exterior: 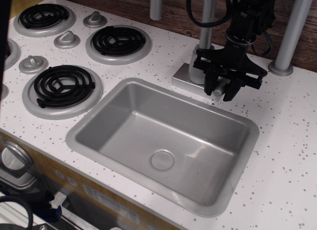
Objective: Lever vertical to front
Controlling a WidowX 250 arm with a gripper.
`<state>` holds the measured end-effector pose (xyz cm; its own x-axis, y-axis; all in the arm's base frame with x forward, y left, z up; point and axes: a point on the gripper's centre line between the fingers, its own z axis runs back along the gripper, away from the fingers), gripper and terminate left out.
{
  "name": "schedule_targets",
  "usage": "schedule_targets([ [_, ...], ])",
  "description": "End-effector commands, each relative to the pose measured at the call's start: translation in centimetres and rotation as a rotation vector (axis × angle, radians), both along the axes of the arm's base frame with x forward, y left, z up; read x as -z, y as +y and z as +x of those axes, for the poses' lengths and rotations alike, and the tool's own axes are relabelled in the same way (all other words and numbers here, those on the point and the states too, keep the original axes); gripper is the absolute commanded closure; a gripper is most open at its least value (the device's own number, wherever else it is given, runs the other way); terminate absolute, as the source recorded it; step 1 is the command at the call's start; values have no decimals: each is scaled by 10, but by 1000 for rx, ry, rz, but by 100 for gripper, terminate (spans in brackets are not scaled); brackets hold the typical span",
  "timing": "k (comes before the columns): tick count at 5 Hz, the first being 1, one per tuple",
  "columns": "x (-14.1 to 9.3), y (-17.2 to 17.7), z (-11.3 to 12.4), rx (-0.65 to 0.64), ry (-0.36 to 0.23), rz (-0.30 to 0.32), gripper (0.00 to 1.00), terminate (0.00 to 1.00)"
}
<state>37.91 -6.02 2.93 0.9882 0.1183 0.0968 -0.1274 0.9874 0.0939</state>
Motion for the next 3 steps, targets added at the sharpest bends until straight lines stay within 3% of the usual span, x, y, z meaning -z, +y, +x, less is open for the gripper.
schedule_targets([
  [1, -23, -5, 3, -4, -21, 7, 0, 0],
  [2, -40, -7, -3, -32, 13, 42, 0, 0],
  [3, -57, -7, -9, -52, 19, 82, 0, 100],
])
